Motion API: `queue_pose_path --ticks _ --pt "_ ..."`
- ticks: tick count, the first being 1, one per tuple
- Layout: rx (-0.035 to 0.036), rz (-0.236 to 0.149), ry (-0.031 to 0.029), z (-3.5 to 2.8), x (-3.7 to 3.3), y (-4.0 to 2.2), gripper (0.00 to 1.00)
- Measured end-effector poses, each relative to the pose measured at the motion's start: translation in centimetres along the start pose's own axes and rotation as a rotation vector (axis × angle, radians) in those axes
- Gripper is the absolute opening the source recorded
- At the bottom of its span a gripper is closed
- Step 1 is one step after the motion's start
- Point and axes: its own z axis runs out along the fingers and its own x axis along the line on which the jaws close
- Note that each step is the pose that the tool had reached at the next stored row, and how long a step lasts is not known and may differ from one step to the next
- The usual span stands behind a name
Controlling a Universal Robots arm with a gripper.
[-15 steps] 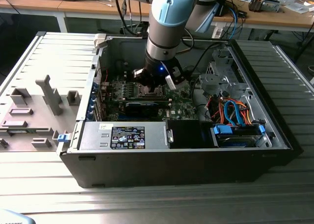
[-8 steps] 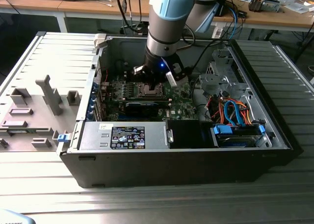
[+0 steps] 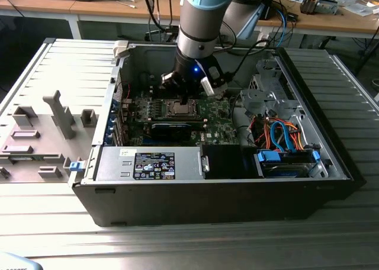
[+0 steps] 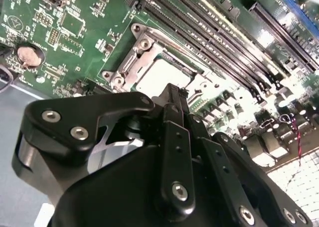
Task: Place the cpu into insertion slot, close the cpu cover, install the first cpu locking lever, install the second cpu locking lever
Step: 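Install the second cpu locking lever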
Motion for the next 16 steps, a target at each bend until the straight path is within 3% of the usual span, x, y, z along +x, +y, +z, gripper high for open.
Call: queue_pose_path --ticks 1,3,5,6,7,8,11,16 --pt "0.0257 0.002 0.0029 0.02 -0.07 0.6 0.11" --pt "0.0474 0.004 0.0054 -0.04 -0.12 1.02 0.11" --pt "0.0803 0.006 0.0092 -0.19 -0.16 1.5 0.11" --pt "0.0933 0.007 0.0106 -0.2 -0.18 1.67 0.11" --pt "0.1007 0.008 0.0114 -0.21 -0.19 1.78 0.11" --pt "0.1133 0.009 0.0129 -0.29 -0.2 1.91 0.11" --pt "0.1224 0.009 0.0141 -0.66 -0.19 2.04 0.11" --pt "0.1223 0.01 0.014 -0.77 -0.18 2.06 0.11"
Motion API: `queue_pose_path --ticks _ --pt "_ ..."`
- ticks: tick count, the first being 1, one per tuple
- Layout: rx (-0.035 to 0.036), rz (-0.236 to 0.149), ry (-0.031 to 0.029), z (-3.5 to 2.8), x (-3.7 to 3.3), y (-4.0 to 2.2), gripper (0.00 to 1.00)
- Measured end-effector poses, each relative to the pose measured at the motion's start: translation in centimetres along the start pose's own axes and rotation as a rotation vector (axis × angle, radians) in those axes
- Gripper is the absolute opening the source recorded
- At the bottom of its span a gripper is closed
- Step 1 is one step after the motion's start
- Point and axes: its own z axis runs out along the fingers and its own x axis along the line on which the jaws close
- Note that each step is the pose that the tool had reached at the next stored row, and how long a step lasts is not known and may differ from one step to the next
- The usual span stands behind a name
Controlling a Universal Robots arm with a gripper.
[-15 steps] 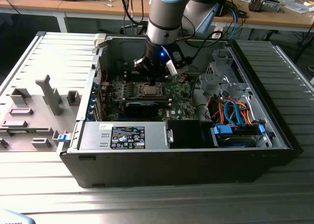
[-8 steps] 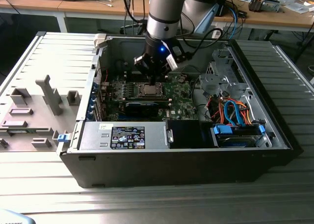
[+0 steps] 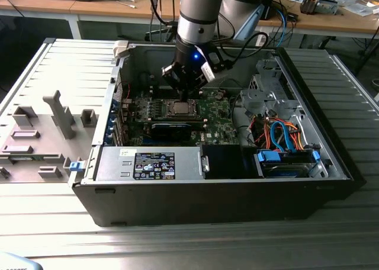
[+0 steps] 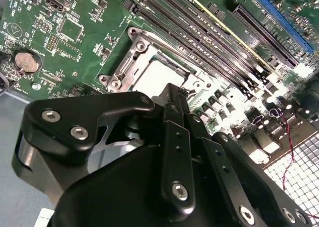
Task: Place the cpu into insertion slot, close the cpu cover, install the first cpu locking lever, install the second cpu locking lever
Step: 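Install the second cpu locking lever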
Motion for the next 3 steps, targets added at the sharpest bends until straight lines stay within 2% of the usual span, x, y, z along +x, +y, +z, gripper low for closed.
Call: queue_pose_path --ticks 3 --pt "0.0 0.0 0.0 0.0 0.0 0.0 0.11"
